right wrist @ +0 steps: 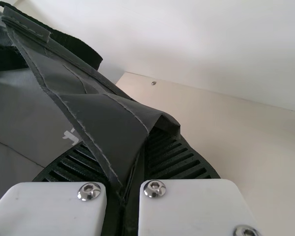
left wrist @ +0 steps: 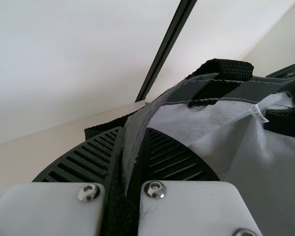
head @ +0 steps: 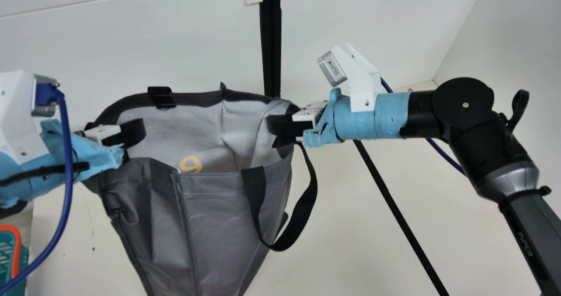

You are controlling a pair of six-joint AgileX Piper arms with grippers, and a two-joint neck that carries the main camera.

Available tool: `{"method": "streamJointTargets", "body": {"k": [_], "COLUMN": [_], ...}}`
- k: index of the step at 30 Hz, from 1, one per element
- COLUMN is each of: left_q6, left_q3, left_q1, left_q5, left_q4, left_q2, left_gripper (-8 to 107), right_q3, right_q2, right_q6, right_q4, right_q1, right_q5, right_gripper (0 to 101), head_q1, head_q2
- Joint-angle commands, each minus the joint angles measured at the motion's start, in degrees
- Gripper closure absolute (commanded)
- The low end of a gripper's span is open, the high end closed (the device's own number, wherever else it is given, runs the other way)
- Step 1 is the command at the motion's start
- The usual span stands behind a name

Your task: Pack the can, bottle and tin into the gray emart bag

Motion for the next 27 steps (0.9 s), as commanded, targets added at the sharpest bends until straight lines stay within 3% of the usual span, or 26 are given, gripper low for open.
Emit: {"method": "streamJointTargets", "body": {"k": [1, 21, 27], "left_q6": [0.00, 0.00, 0.00], "left_q3": [0.00, 0.00, 0.00], "left_q1": [0.00, 0.00, 0.00], "left_q5": [0.00, 0.00, 0.00], "left_q4": [0.00, 0.00, 0.00], "left_q2": [0.00, 0.00, 0.00], "left_gripper": [75, 9, 9], "right_q3": [0.00, 0.00, 0.00], "right_q2": [0.00, 0.00, 0.00], "right_q6": [0.00, 0.00, 0.00], "right_q4": [0.00, -0.02, -0.02], "right_q1": [0.00, 0.00, 0.00], "right_q5": [0.00, 0.05, 0.05], "right_gripper": [101, 101, 101], "head_q1": [-1.30, -1.30, -1.30], "head_q2": [-0.05, -0.05, -0.05]}}
